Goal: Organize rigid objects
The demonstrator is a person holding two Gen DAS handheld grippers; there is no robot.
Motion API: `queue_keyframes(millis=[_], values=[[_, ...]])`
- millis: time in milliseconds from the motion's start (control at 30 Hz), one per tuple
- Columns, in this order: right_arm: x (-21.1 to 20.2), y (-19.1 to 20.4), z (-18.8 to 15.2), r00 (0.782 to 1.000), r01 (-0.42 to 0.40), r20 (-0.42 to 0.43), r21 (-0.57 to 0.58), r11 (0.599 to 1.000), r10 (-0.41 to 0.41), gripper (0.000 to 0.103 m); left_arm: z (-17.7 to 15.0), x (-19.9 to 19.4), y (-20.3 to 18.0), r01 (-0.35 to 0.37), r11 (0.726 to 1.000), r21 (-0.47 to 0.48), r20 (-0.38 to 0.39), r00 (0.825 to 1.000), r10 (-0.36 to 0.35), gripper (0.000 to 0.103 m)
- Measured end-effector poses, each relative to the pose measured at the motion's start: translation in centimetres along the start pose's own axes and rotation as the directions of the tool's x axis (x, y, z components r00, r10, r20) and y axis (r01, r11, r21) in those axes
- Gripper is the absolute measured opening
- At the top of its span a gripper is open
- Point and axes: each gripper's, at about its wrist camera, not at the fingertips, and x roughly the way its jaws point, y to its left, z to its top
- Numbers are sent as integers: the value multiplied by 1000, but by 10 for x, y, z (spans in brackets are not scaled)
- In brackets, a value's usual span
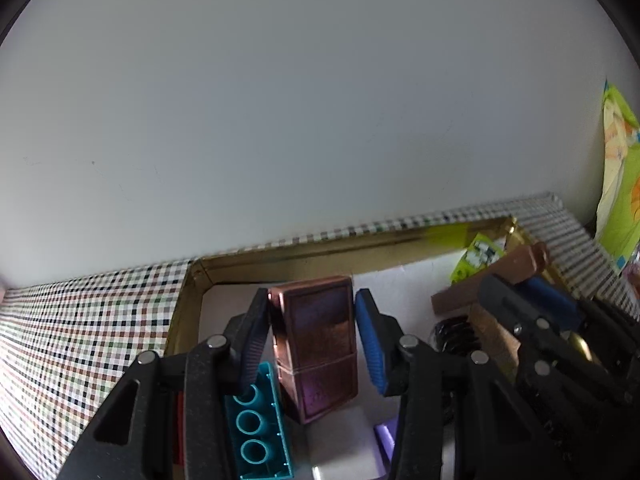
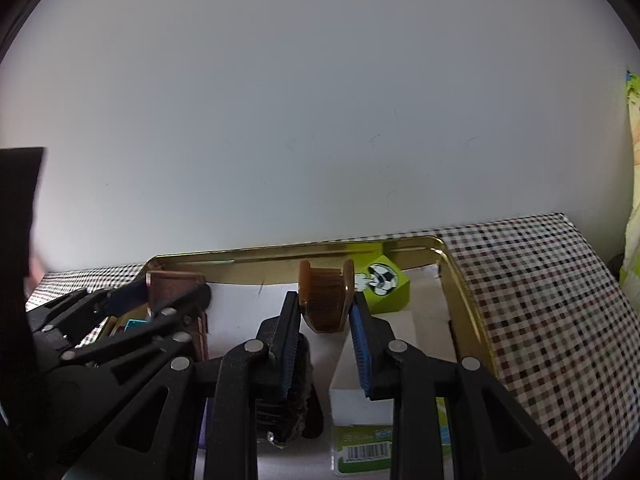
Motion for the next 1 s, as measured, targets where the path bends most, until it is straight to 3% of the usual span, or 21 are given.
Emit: queue_keyframes(millis=[67, 133, 167, 200, 233, 300, 367, 433, 567, 767, 867, 1000], values=[[1, 3, 0, 1000, -23, 1, -6, 1000, 23, 28, 0, -1, 0, -30, 1000, -2, 5, 1000, 31, 49], [0, 0, 1, 998, -62, -3, 16, 998, 62, 32, -1, -6, 10, -66, 997, -46, 24, 997, 67, 78], [0, -4, 2, 996, -89, -5, 44, 995, 89, 37, -2, -8, 16, -72, 995, -74, 31, 997, 74, 84], [-2, -10, 3, 994, -105, -1, 77, 991, 105, 51, -2, -12, 24, -79, 991, -113, 39, 996, 84, 97], [-5, -13, 3, 993, -115, 12, 99, 988, 115, 66, -2, -16, 31, -80, 986, -145, 50, 995, 88, 103], [-19, -20, 5, 984, -168, 80, 145, 975, 157, 82, -4, -26, 42, -49, 978, -203, 84, 994, 67, 103], [-31, -25, 6, 971, -213, 144, 174, 961, 189, 85, -5, -33, 45, -17, 976, -217, 93, 995, 38, 103], [-42, -26, 6, 966, -214, 188, 180, 960, 180, 85, -8, -41, 42, -29, 979, -202, 99, 994, 50, 103], [-57, -17, 0, 971, -99, 229, 127, 987, 68, 85, -25, -56, 33, -85, 988, -127, 117, 988, 100, 103], [-70, 6, -18, 963, 64, 261, 37, 997, -71, 85, -58, -65, 30, -124, 986, -109, 114, 984, 137, 103], [-76, 5, -27, 957, 66, 279, 57, 996, -79, 85, -68, -69, 33, -120, 985, -124, 120, 983, 135, 103], [-86, 2, -39, 952, 75, 293, 70, 995, -92, 85, -79, -80, 32, -142, 981, -129, 179, 970, 164, 103]])
